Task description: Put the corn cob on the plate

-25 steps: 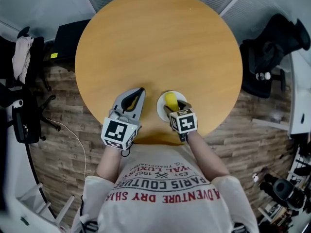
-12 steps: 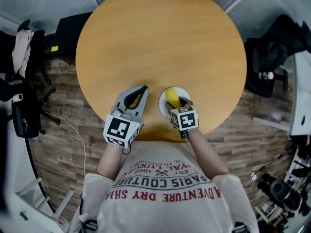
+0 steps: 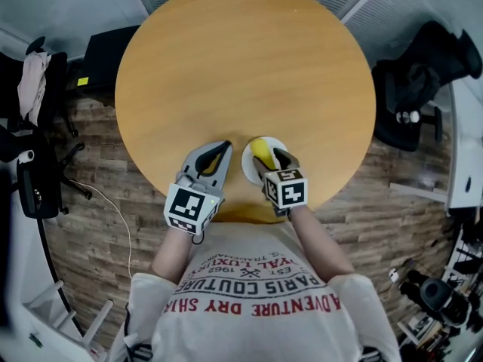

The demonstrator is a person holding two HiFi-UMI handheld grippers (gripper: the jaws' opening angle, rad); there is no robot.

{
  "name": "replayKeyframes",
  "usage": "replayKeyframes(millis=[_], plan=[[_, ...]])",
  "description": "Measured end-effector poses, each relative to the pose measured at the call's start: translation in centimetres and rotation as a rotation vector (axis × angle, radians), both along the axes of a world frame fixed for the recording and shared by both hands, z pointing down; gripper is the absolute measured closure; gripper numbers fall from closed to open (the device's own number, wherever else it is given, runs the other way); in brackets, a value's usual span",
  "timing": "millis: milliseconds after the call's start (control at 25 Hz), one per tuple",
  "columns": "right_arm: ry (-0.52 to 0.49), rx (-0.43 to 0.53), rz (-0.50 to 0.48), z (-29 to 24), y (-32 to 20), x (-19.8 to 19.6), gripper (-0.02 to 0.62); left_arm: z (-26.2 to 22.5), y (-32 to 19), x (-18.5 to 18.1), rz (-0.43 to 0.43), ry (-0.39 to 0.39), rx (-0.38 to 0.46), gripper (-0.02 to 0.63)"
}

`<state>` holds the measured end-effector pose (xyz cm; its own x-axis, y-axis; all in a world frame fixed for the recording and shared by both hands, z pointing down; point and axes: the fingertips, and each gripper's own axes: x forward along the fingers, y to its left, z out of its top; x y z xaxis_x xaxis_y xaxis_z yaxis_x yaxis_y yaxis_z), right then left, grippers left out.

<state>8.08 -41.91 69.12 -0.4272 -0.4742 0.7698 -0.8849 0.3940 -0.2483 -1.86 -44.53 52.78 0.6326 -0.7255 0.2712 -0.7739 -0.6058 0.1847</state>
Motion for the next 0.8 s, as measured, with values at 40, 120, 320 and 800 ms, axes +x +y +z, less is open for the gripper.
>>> replayKeyframes(millis=[40,120,320,800], plan=[[-0.009,0.023,0.008,-0.9,-0.1,0.3,0.327,-0.2,0.2,0.2,0.001,0.000,0.003,0.574],[-0.033,0.066,0.018,-2.7,-0.1,0.7,0.328,-0.7,0.8,0.5,0.000,-0.001,0.013,0.574],[-0.040,0.142,0.050,-6.1,0.3,1.9,0.524,-2.4,1.8,0.1,-0.052,0.000,0.036,0.574],[-0.095,0.532,-0.081,-19.1,1.1,2.1,0.566,-7.5,3.7,-0.6,-0.132,-0.024,0.143,0.574]])
